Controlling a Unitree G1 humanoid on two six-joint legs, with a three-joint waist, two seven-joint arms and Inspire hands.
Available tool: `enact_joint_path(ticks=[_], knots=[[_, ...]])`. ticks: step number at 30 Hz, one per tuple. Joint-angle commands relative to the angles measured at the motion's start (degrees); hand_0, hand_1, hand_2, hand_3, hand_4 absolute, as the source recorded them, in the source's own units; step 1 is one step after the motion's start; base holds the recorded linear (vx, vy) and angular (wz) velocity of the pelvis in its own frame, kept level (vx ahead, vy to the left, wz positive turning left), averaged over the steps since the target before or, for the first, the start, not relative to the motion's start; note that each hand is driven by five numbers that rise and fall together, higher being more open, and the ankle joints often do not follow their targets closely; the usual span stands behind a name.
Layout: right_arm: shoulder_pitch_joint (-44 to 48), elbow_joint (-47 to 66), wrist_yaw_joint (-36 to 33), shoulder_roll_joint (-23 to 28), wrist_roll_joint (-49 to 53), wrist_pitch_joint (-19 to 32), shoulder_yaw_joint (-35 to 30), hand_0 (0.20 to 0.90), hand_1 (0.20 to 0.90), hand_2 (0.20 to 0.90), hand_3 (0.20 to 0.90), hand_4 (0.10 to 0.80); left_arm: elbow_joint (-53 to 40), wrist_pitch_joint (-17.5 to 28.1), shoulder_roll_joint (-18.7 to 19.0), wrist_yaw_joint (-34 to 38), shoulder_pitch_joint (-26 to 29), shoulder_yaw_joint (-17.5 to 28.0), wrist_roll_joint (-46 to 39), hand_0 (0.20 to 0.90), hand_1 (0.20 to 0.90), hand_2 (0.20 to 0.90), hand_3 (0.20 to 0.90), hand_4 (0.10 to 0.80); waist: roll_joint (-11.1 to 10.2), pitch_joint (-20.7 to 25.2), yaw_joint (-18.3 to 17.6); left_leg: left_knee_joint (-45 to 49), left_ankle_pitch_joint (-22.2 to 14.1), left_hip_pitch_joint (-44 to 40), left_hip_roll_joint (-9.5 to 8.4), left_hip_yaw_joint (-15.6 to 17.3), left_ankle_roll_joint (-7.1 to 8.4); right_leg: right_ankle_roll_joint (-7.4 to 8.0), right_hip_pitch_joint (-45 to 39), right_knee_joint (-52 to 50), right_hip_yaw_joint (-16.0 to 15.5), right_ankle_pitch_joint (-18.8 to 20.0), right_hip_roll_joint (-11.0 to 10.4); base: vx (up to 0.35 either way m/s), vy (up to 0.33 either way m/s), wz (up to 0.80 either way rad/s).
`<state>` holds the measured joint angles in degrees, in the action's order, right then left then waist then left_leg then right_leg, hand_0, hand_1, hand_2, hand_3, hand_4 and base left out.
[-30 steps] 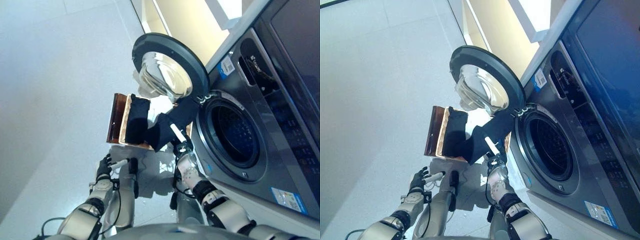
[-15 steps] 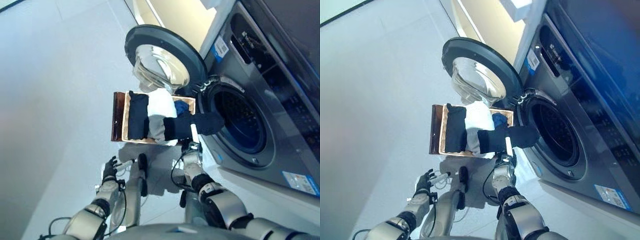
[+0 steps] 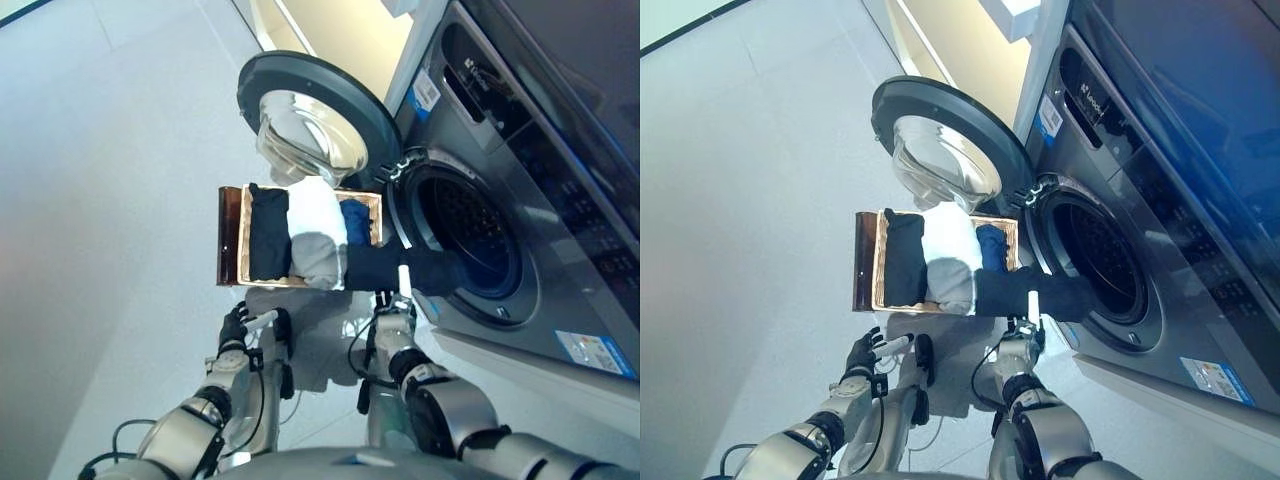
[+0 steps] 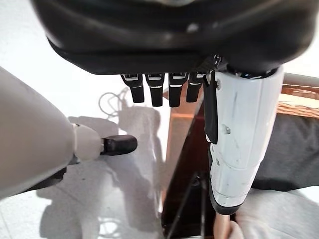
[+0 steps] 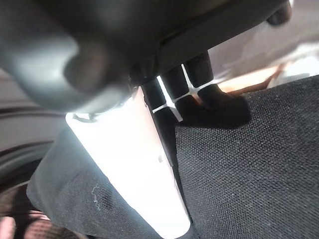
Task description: Pick up the clothes and place them into the washing machine
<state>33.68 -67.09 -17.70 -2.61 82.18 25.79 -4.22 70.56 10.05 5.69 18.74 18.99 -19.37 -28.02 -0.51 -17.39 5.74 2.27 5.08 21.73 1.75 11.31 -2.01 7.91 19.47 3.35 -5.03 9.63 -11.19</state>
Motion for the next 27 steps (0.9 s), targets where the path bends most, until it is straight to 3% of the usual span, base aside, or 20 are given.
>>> enact_joint_path(ticks=[1, 10, 16, 27], knots=[[8.0, 4.1, 1.3, 4.5, 1.9, 6.0, -3.8, 0.200, 0.200, 0.200, 0.200, 0.300, 1.0, 3.1, 0.9, -0.2, 2.1, -2.6, -2.1, 0.900, 0.900, 0.900, 0.900, 0.800, 4.0, -2.0, 2.6, -7.2, 0.3, -3.1, 0.67, -5.4, 4.77, 2.57, -3.0, -1.4, 0.9, 1.4, -1.9, -0.004, 0.005, 0.03], [14.0, 2.5, 3.0, 11.4, 4.5, 6.9, -8.8, 0.200, 0.200, 0.200, 0.200, 0.300, -1.0, 4.2, 1.2, -2.0, 0.8, -3.4, -3.4, 0.900, 0.900, 0.900, 0.900, 0.800, 7.1, -2.5, 4.0, -7.3, 0.7, -1.6, -0.09, -5.6, 5.05, 2.58, -1.7, -1.8, 0.9, 1.1, -2.7, 0.005, 0.000, 0.03], [19.5, 1.2, 3.3, 19.1, 5.1, 8.2, -11.5, 0.200, 0.200, 0.200, 0.200, 0.300, -3.6, 5.3, 1.8, -3.4, 0.2, -4.5, -4.1, 0.900, 0.900, 0.900, 0.900, 0.800, 9.6, -3.0, 4.9, -7.3, 1.2, 0.3, -0.72, -5.4, 5.44, 2.67, 0.0, -1.6, 1.1, 1.1, -3.4, 0.000, 0.001, 0.02], [24.0, -0.1, 1.1, 28.1, 5.7, 10.4, -14.4, 0.200, 0.200, 0.200, 0.200, 0.300, -6.2, 5.9, 2.3, -4.4, -0.2, -5.5, -5.9, 0.900, 0.900, 0.900, 0.900, 0.800, 11.5, -3.2, 5.7, -7.3, 1.3, 2.4, -0.71, -5.2, 5.73, 2.62, 2.3, -2.2, 1.3, 0.6, -3.1, 0.001, 0.001, 0.01]])
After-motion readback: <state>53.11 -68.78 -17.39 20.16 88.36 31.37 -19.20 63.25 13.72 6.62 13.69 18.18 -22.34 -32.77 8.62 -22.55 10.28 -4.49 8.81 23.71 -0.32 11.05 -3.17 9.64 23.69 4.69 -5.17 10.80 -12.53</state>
